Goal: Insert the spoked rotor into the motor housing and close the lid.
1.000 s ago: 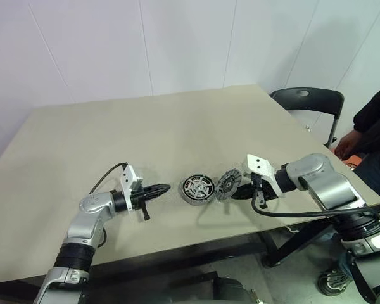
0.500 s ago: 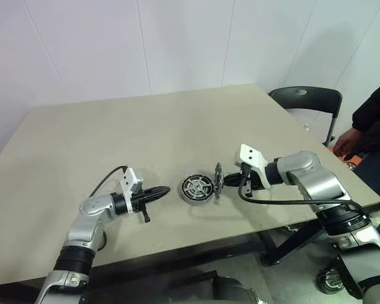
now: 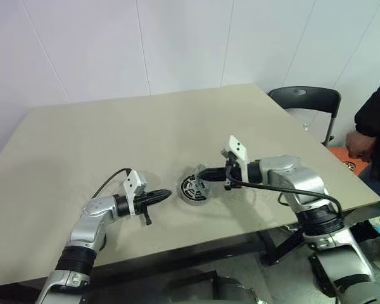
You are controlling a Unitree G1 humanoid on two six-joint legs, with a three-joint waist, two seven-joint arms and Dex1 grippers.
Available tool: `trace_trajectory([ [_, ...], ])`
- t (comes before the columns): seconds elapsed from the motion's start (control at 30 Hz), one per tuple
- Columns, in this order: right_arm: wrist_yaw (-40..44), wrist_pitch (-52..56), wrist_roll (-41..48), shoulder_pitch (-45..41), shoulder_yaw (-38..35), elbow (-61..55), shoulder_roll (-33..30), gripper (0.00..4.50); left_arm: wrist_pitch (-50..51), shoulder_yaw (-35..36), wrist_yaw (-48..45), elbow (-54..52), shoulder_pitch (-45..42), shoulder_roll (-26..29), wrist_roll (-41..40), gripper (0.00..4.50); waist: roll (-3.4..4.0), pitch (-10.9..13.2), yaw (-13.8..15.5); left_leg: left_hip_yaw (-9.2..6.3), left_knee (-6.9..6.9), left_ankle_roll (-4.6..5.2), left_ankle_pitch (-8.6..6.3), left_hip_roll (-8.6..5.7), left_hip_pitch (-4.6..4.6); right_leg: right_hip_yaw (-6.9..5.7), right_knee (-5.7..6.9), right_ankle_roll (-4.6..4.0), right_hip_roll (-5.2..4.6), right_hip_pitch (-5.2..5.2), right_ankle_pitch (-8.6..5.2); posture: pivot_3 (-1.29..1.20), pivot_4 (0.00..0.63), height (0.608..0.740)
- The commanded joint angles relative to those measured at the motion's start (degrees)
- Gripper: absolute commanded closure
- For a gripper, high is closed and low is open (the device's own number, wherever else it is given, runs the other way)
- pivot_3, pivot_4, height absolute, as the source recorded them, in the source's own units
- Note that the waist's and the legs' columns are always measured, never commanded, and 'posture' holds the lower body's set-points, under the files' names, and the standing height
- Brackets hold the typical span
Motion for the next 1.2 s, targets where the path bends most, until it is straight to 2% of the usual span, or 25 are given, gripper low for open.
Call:
trace_trajectory([
  [0.03,-5.07,-3.13,-3.75,0.24,2.33,3.58,2.75,4.46,0.82,0.22,0.64,-3.01,-0.68,0.57,-0.27,4.50,0.00,0.00,0.02,0.01,0.00,0.00,0.00,-0.03,0.00,0.00,0.01,0.00,0.00,0.00,0.00,0.00,0.000,0.740],
  [0.1,-7.85,-4.87,-5.49,0.40,3.00,6.56,4.67,4.46,1.31,0.22,1.01,-3.59,-0.80,0.73,-0.22,4.50,0.00,0.00,0.08,0.02,0.00,0.00,0.00,-0.05,-0.01,0.00,0.01,0.00,-0.01,0.00,0.00,0.00,0.000,0.740],
  [0.2,-10.84,-7.25,-7.69,0.81,3.72,10.44,6.92,3.88,2.18,0.28,1.72,-4.75,-0.84,0.99,-0.24,4.50,0.03,0.00,0.00,0.01,0.00,0.00,0.00,-0.06,-0.02,0.00,0.02,-0.01,-0.01,-0.04,0.00,0.00,0.000,0.740],
  [0.47,-9.57,-7.45,-7.81,1.34,3.26,11.49,5.87,1.15,2.97,0.20,2.72,-5.81,-0.60,1.35,-0.25,4.50,0.06,-0.06,-0.09,0.01,-0.01,-0.02,0.01,-0.06,0.03,0.01,0.05,-0.01,-0.01,-0.06,0.00,0.00,0.000,0.740],
  [0.6,-5.44,-4.88,-6.48,2.38,3.90,9.63,3.10,1.15,2.58,-0.08,2.96,-4.50,-1.66,1.08,0.37,4.50,0.11,-0.13,0.00,0.01,-0.01,-0.02,0.02,-0.06,0.04,0.00,0.04,-0.01,-0.01,-0.03,0.00,0.00,0.000,0.740],
  [0.83,-7.14,-5.04,-7.96,2.79,3.97,9.70,3.31,1.15,1.97,-0.05,2.60,-3.69,-2.02,1.14,0.77,4.50,0.15,-0.17,-0.14,0.01,-0.02,-0.02,0.01,-0.06,0.03,0.00,0.02,-0.01,-0.01,-0.03,0.00,0.00,0.000,0.740],
  [1.07,-7.51,-3.04,-4.86,3.70,3.68,6.20,6.87,1.15,0.59,-0.11,2.24,-1.55,-1.80,1.92,2.02,4.50,0.17,-0.19,-0.33,0.01,-0.02,-0.04,0.02,-0.05,0.08,0.01,0.03,-0.01,0.00,-0.03,0.00,0.00,0.000,0.740],
  [1.2,-8.37,-3.64,-7.07,4.32,6.32,5.13,7.87,0.31,0.45,-0.12,2.31,-1.53,-1.83,1.73,2.22,4.50,0.18,-0.19,-0.79,-0.01,-0.03,-0.04,0.03,-0.04,0.05,0.01,0.05,-0.01,0.03,-0.07,0.00,0.00,0.000,0.740],
])
